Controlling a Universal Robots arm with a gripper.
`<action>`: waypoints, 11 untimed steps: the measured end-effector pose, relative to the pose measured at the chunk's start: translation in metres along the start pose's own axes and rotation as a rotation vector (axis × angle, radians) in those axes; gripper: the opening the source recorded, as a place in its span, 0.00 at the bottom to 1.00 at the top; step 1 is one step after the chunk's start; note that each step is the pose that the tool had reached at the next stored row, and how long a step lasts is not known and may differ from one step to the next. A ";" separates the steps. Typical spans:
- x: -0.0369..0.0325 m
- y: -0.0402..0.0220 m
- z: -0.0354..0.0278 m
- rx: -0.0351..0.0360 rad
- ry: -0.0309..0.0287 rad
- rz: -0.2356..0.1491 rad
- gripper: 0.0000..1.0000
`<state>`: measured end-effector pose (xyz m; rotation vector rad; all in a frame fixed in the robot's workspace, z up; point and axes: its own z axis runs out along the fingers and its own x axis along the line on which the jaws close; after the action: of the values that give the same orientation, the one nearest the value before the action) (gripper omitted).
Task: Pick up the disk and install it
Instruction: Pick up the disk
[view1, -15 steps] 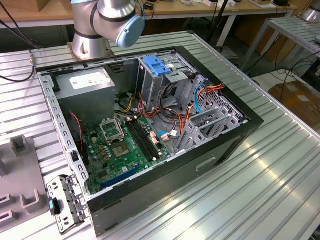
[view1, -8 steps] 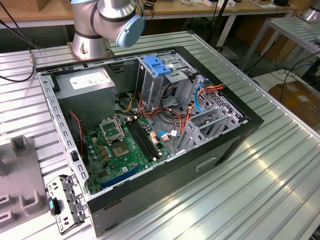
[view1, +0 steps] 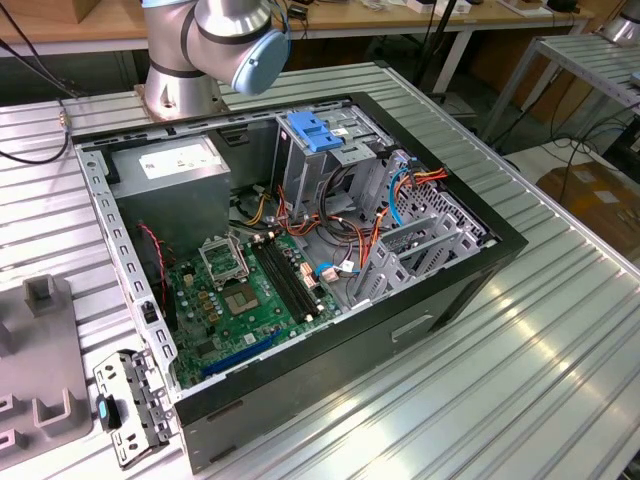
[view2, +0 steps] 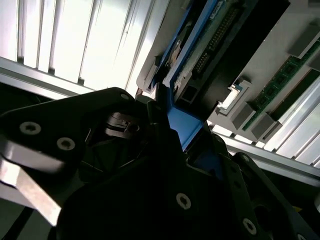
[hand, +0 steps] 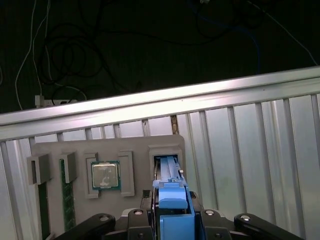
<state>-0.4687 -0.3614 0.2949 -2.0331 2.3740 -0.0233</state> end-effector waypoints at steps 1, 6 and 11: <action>0.0000 0.0000 0.0000 0.0000 0.0000 0.000 0.38; -0.0001 0.0000 0.0001 0.0000 -0.0010 -0.043 0.38; 0.0000 0.0000 0.0001 -0.0003 -0.0029 -0.133 0.38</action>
<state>-0.4687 -0.3614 0.2948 -2.1855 2.2332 -0.0216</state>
